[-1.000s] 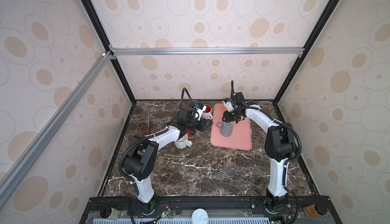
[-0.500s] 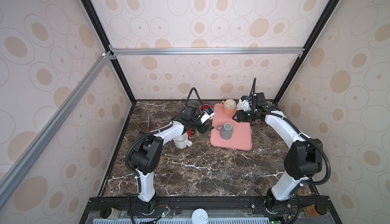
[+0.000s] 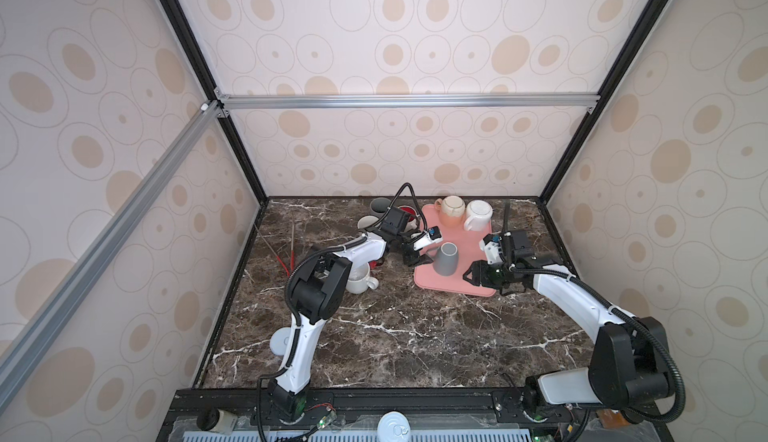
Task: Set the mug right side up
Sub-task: 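Move the left gripper to the grey mug's handle while the right gripper waits beside it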
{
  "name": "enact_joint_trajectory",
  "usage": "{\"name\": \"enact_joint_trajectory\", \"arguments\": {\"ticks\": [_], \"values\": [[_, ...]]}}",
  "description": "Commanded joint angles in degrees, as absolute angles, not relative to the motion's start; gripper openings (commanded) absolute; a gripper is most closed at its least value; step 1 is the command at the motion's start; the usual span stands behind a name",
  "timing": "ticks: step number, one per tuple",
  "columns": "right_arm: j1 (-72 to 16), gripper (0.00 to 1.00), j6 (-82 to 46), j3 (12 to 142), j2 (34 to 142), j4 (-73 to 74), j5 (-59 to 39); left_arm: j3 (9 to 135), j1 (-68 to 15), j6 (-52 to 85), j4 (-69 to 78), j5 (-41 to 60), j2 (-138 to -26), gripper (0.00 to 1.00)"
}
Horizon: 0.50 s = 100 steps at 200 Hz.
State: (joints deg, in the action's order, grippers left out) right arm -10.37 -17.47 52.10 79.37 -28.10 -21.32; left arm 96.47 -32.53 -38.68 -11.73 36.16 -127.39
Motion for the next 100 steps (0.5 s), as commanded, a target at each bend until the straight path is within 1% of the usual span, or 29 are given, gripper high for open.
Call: {"name": "enact_joint_trajectory", "arguments": {"ticks": [1,22,39,74,100], "values": [[-10.38,0.54,-20.15,50.12,78.38,-25.00,-23.41,104.35,-34.04,-43.72,-19.79,38.27,-131.06,0.63],[-10.42,0.54,-20.91,49.89,79.16,-24.74,-23.78,109.22,-35.23,-43.44,-24.63,38.04,-134.04,0.58],[-10.39,0.54,-20.84,50.01,79.54,-24.77,-23.60,108.79,-36.28,-42.64,-25.53,37.23,-133.81,0.56],[-10.37,0.54,-20.48,50.08,80.08,-24.70,-22.55,99.92,-38.29,-39.86,-20.76,37.15,-128.68,0.51],[-10.42,0.54,-20.48,49.69,80.60,-24.29,-22.26,91.46,-39.82,-35.60,-13.67,37.51,-123.93,0.44]]}}
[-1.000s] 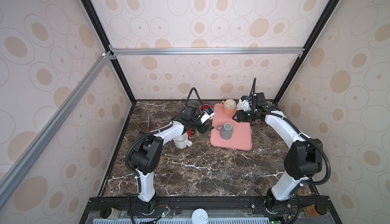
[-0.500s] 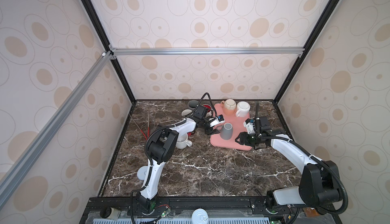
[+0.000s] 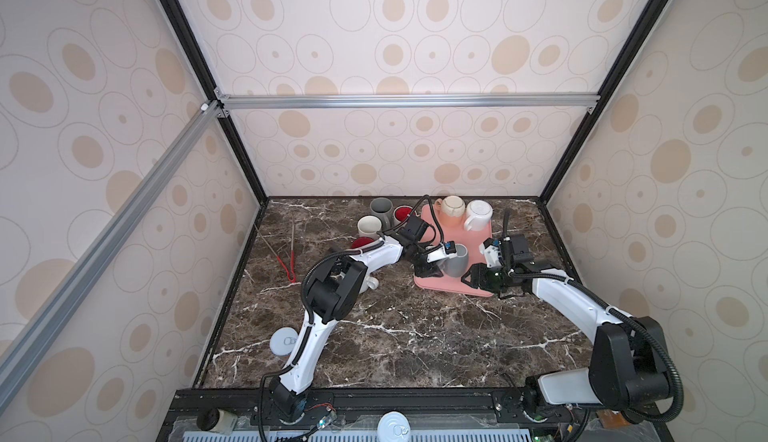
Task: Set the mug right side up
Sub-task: 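Move the left gripper to the grey mug's handle while the right gripper waits beside it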
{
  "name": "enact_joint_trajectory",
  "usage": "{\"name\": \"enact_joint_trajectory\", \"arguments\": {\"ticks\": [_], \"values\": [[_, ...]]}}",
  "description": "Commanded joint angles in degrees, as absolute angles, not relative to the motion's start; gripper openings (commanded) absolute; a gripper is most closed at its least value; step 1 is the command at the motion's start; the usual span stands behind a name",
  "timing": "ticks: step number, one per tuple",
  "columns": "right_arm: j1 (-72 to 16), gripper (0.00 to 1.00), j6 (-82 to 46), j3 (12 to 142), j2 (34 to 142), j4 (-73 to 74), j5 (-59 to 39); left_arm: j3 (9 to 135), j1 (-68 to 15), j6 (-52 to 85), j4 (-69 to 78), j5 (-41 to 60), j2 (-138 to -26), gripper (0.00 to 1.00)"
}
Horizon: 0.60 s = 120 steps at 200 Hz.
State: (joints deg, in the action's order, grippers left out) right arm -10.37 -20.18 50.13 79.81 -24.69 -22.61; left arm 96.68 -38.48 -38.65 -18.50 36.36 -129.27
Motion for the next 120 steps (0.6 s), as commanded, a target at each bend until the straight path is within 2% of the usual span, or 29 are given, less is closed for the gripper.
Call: {"name": "enact_joint_trajectory", "arguments": {"ticks": [1,26,82,120], "values": [[-10.44,0.54,-20.48,49.63,80.60,-24.23,-22.25,91.13,-39.86,-35.33,-13.34,37.43,-123.79,0.43],[-10.37,0.54,-21.18,49.31,80.71,-23.67,-22.53,85.76,-40.27,-26.58,-4.64,34.38,-121.05,0.39],[-10.39,0.54,-20.79,47.27,78.62,-24.11,-20.31,85.22,-42.84,-7.20,-1.44,23.88,-120.42,0.54],[-10.37,0.54,-20.75,46.01,77.70,-24.06,-20.24,86.75,-44.81,-1.73,-5.17,16.82,-121.02,0.56]]}}
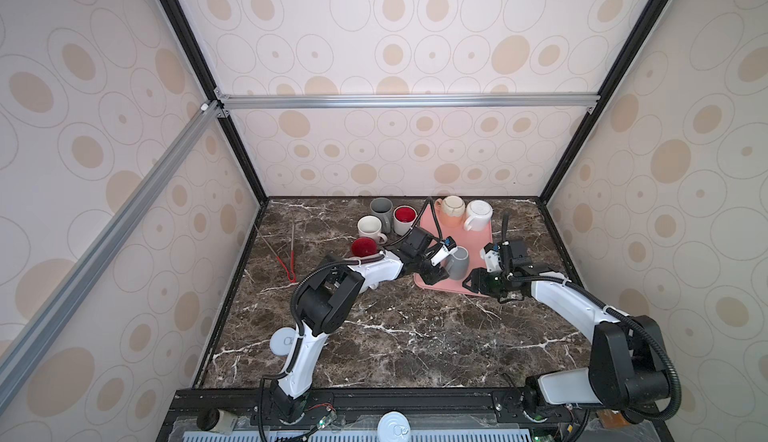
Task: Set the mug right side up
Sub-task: 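Move the left gripper to the grey mug's handle while the right gripper waits beside it, then close the left gripper on the grey mug's handle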
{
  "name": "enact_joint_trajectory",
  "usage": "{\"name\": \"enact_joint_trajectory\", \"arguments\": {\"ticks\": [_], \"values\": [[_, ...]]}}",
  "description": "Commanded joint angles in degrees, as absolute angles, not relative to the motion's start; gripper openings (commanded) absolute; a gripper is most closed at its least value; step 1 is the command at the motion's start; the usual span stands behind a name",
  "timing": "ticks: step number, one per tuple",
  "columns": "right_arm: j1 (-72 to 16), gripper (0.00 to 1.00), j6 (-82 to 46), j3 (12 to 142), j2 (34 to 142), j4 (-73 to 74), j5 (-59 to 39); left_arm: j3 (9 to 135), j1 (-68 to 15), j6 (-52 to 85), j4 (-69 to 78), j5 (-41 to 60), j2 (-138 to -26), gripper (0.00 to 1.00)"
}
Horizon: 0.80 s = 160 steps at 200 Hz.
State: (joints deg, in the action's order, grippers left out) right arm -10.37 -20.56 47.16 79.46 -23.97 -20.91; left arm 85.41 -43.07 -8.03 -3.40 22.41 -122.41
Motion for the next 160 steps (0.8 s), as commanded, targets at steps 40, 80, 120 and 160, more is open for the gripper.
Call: {"name": "enact_joint_trajectory", "arguments": {"ticks": [40,80,120,160], "values": [[-10.37,0.54,-19.96,45.98,76.49,-25.28,-20.04,88.54,-45.79,-1.42,-4.14,15.90,-122.09,0.50],[-10.37,0.54,-19.27,45.46,75.08,-26.49,-19.44,94.90,-45.88,-0.24,-7.80,15.72,-125.42,0.39],[-10.30,0.54,-19.03,45.43,74.88,-26.91,-19.51,96.64,-45.97,-0.66,-10.61,13.73,-127.00,0.28],[-10.31,0.54,-19.21,45.82,75.37,-26.75,-20.23,96.80,-45.99,-1.49,-10.91,13.33,-127.27,0.33]]}}
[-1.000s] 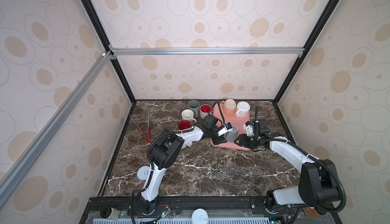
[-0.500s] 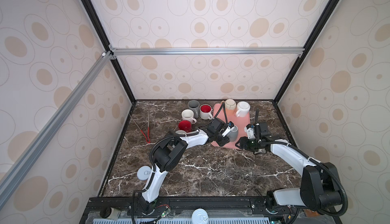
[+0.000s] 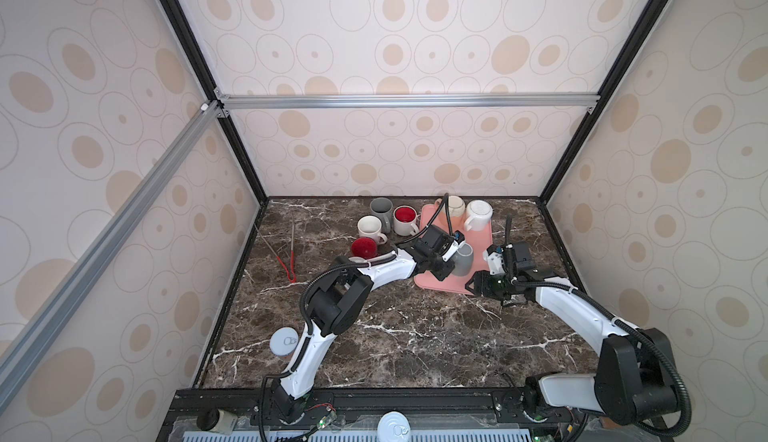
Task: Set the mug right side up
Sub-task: 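Close the left gripper on the grey mug's handle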
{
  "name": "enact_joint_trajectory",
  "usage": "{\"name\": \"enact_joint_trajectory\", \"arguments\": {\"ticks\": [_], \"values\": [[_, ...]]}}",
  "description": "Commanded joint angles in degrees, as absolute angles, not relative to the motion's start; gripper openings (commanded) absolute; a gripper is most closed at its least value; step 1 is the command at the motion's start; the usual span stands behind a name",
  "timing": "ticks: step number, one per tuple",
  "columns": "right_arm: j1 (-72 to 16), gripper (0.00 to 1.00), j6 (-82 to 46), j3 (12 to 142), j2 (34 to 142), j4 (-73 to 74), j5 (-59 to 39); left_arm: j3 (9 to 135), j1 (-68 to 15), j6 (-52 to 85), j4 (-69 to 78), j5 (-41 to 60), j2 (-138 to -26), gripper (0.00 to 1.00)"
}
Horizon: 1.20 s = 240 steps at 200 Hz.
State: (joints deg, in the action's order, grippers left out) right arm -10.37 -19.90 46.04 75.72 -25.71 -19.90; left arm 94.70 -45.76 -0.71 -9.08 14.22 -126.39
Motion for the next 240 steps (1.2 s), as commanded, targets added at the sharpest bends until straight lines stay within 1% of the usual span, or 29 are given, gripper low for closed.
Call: {"name": "enact_joint_trajectory", "arguments": {"ticks": [1,29,62,86,95,112,121,143,161,184,197,240], "values": [[-10.34,0.54,-19.23,45.81,75.35,-26.73,-20.22,96.83,-45.98,-1.49,-10.91,13.34,-127.27,0.33],[-10.34,0.54,-19.42,45.96,75.45,-26.78,-20.31,98.27,-46.03,-1.67,-11.23,14.45,-127.85,0.30],[-10.40,0.54,-19.69,45.45,75.23,-26.74,-20.42,100.66,-46.00,-1.95,-12.24,14.54,-129.14,0.32],[-10.29,0.54,-19.86,45.31,74.97,-26.75,-20.39,102.22,-46.01,-2.02,-13.00,14.64,-130.15,0.31],[-10.36,0.54,-19.86,45.27,74.93,-26.80,-20.39,102.85,-46.05,-2.13,-13.53,14.58,-130.64,0.26],[-10.33,0.54,-19.95,45.26,74.73,-26.83,-20.23,103.68,-46.05,-2.28,-14.05,14.70,-131.13,0.14],[-10.30,0.54,-20.08,45.13,74.54,-26.83,-20.22,103.64,-45.99,-2.29,-14.06,14.76,-130.98,0.10],[-10.35,0.53,-20.77,44.68,73.80,-26.23,-20.13,103.06,-46.02,-2.71,-14.28,13.71,-129.94,0.04],[-10.28,0.53,-22.43,43.30,72.72,-24.43,-19.80,102.11,-46.16,-2.94,-14.36,9.74,-128.03,0.00],[-10.31,0.53,-25.29,40.94,70.68,-21.53,-19.56,98.86,-46.12,-3.83,-12.38,4.50,-123.87,0.00],[-10.33,0.53,-26.91,39.79,69.35,-20.17,-19.26,96.19,-46.14,-4.28,-10.04,3.41,-121.12,0.00],[-10.28,0.53,-33.46,35.61,63.64,-14.08,-18.26,86.86,-46.00,-1.75,0.76,5.35,-112.74,0.00]]}}
